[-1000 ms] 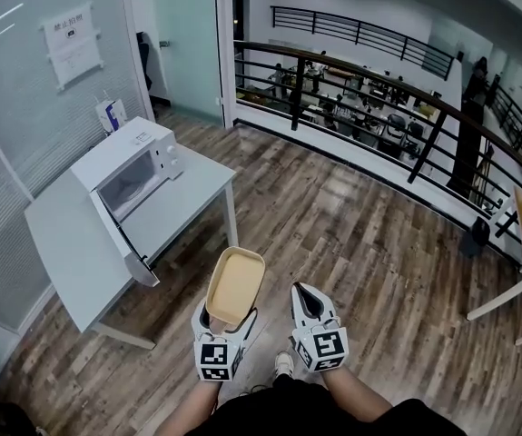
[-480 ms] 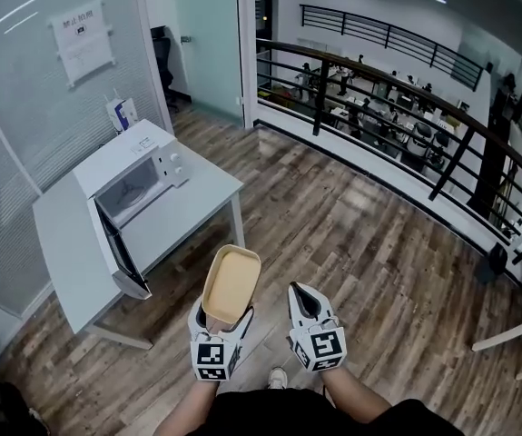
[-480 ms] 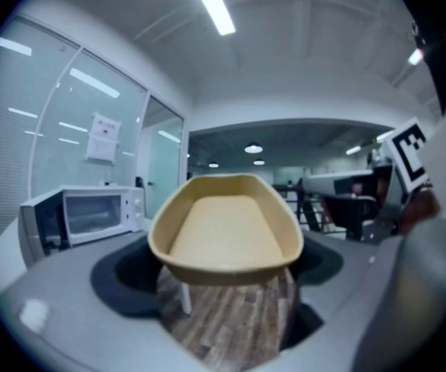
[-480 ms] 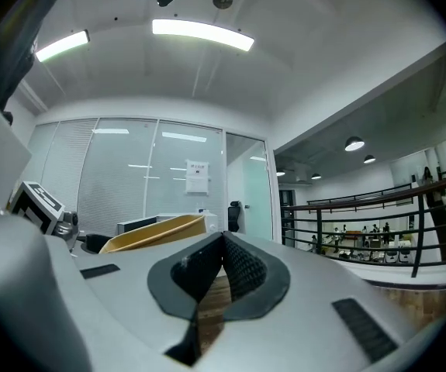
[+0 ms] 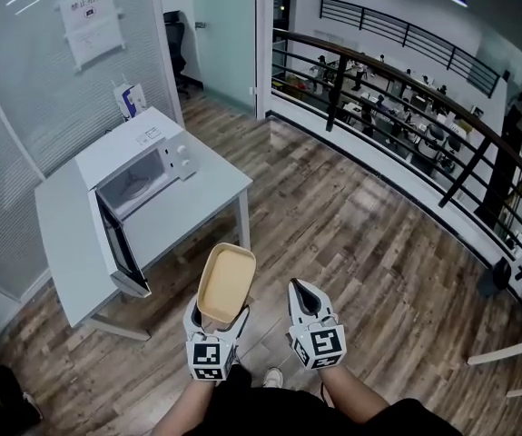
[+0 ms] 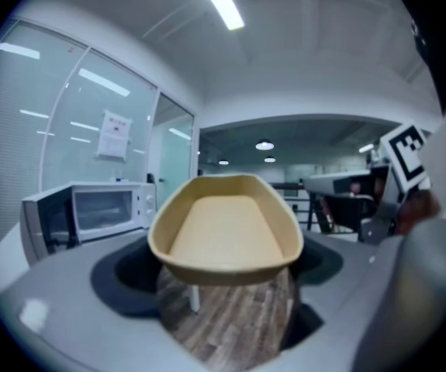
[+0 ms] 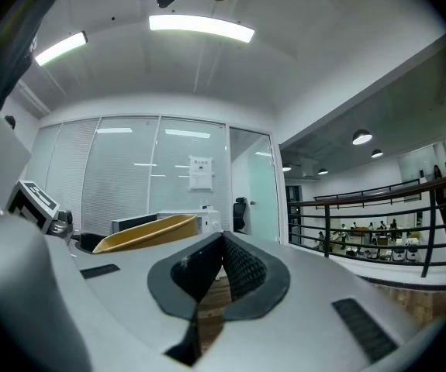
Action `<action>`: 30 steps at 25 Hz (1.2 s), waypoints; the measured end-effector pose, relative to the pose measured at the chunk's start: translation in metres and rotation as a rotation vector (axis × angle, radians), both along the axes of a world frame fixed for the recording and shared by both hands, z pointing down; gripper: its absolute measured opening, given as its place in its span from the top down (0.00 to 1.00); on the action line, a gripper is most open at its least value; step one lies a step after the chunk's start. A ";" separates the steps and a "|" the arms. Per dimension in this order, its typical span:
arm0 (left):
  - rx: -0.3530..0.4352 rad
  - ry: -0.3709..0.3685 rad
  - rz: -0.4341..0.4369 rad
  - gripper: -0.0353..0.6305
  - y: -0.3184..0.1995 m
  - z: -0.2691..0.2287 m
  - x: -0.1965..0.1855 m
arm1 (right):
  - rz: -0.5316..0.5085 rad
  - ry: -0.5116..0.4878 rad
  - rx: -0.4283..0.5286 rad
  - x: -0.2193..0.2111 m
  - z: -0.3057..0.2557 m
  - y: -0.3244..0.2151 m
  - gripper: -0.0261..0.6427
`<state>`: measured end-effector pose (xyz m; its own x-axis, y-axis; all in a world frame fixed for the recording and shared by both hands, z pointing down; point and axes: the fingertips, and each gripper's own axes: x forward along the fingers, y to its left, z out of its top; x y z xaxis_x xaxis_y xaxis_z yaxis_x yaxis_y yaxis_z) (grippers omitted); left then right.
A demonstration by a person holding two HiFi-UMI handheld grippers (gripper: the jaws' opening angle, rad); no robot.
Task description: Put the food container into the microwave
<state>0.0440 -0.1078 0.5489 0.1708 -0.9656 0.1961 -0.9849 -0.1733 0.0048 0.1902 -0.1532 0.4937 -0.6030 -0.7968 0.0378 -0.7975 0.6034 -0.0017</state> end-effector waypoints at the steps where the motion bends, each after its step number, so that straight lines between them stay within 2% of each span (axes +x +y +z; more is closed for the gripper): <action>1: 0.000 0.004 0.001 0.21 -0.005 0.001 -0.003 | -0.008 0.006 0.004 -0.006 0.000 -0.004 0.95; 6: 0.025 0.039 -0.001 0.21 -0.039 -0.005 -0.025 | -0.031 0.035 0.025 -0.042 -0.001 -0.031 0.95; 15: 0.051 0.012 0.003 0.21 -0.093 -0.016 -0.096 | -0.063 0.042 0.038 -0.121 -0.008 -0.081 0.95; 21: 0.074 0.029 -0.016 0.21 -0.109 -0.023 -0.136 | -0.094 0.056 0.060 -0.167 -0.019 -0.096 0.95; 30: 0.092 0.040 -0.054 0.21 -0.128 -0.028 -0.168 | -0.152 0.082 0.064 -0.200 -0.018 -0.110 0.95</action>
